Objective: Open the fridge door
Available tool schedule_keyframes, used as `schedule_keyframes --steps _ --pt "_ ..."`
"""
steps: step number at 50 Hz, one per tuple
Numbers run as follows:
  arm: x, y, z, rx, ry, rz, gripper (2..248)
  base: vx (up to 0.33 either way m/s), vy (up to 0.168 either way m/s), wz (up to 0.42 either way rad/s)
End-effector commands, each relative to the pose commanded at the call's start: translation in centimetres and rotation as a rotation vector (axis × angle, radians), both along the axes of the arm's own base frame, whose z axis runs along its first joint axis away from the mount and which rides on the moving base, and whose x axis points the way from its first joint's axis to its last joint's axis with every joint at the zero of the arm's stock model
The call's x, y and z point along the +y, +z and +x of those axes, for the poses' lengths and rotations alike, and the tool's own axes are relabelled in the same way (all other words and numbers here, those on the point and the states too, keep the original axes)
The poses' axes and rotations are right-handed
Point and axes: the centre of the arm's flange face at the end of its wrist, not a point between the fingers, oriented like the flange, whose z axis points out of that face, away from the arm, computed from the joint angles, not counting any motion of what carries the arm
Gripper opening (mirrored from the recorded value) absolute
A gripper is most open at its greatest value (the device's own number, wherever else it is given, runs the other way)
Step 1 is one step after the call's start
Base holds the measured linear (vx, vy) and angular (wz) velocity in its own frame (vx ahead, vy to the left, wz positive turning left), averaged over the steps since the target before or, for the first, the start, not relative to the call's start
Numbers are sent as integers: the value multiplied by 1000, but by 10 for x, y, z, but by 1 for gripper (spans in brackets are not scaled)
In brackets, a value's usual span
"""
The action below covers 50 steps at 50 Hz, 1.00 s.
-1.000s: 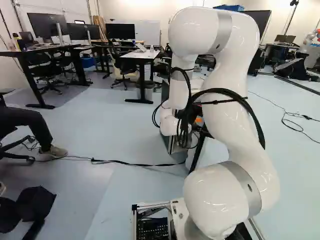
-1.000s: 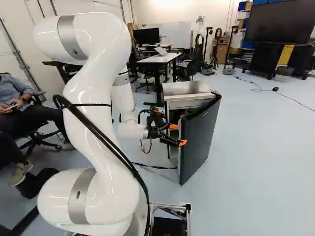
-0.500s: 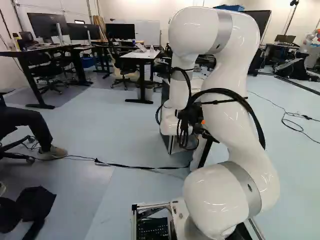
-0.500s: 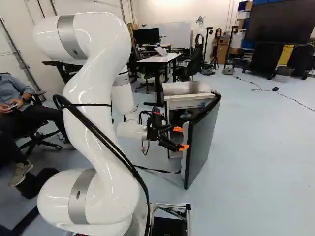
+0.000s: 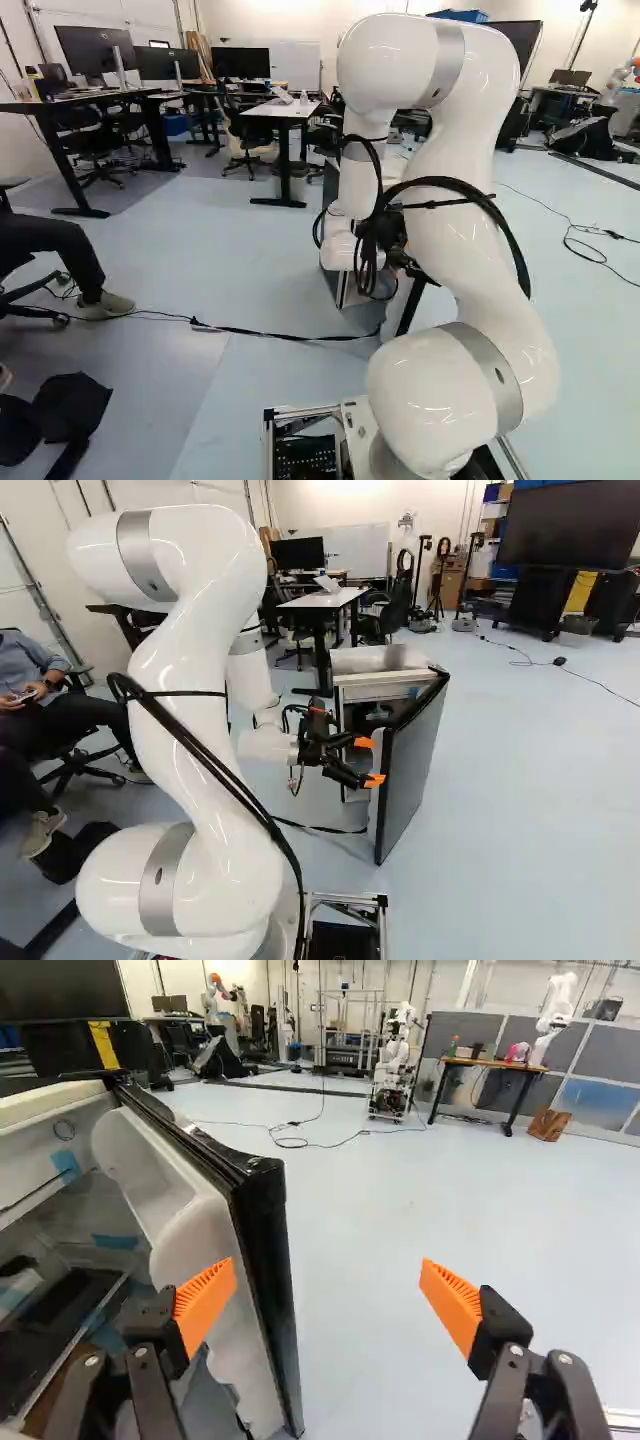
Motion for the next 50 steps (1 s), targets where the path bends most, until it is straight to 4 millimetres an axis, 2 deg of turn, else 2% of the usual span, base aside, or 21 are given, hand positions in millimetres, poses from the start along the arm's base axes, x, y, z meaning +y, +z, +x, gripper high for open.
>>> schedule_keyframes --steps 32,50 --pt "0 8 0 -16 8 -95 247 0 0 0" --pt "-26 13 14 -47 -66 -142 247 0 0 0"
